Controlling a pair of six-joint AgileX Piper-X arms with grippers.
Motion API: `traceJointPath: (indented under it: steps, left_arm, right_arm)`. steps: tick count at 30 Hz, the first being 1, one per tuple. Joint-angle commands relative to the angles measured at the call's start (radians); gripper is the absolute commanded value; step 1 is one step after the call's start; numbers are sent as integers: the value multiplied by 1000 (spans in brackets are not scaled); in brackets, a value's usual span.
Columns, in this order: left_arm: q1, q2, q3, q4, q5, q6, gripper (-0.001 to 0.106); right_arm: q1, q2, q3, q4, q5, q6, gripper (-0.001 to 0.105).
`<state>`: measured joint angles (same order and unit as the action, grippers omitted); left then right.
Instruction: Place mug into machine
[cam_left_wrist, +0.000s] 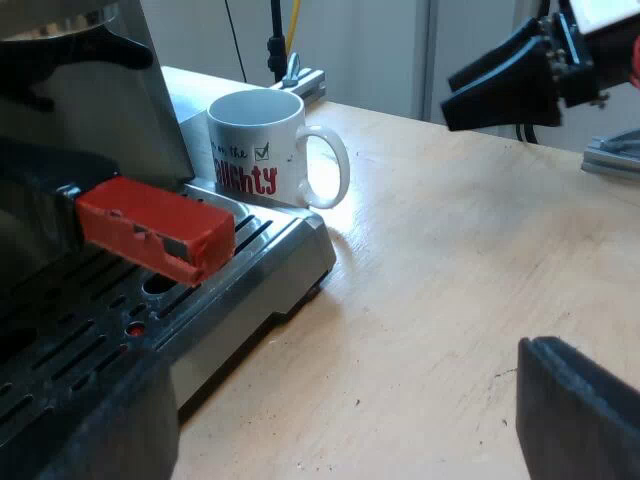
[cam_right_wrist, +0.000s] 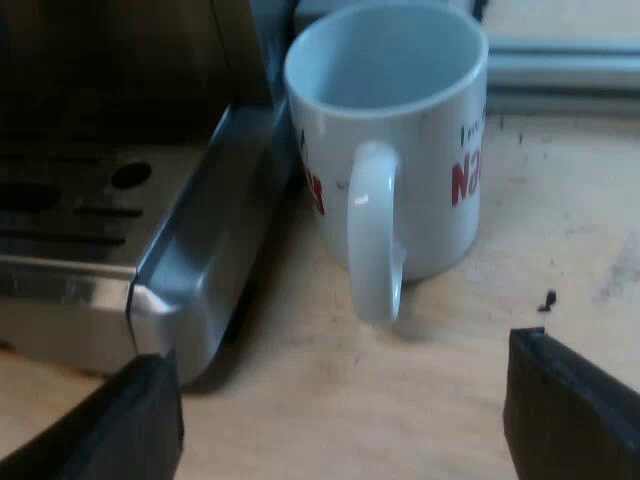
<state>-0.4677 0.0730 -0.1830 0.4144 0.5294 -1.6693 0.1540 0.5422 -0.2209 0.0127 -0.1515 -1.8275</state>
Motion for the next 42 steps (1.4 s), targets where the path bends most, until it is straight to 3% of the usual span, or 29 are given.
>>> traceJointPath:
  steps: [1,24,27,42]
  left_arm:
    - [-6,0,-5,-15,-1,-3,71]
    - [-6,0,-5,1,-13,-3,71]
    - [-6,9,-5,27,-43,-3,71]
    - [-6,47,-5,28,-40,-2,71]
  right_arm:
    - [1,57,5,-104,-9,-9,68]
    - [1,747,-3,-816,21,6,68]
    - [1,815,-24,-848,21,6,68]
    - [1,1080,-186,-900,50,6,68]
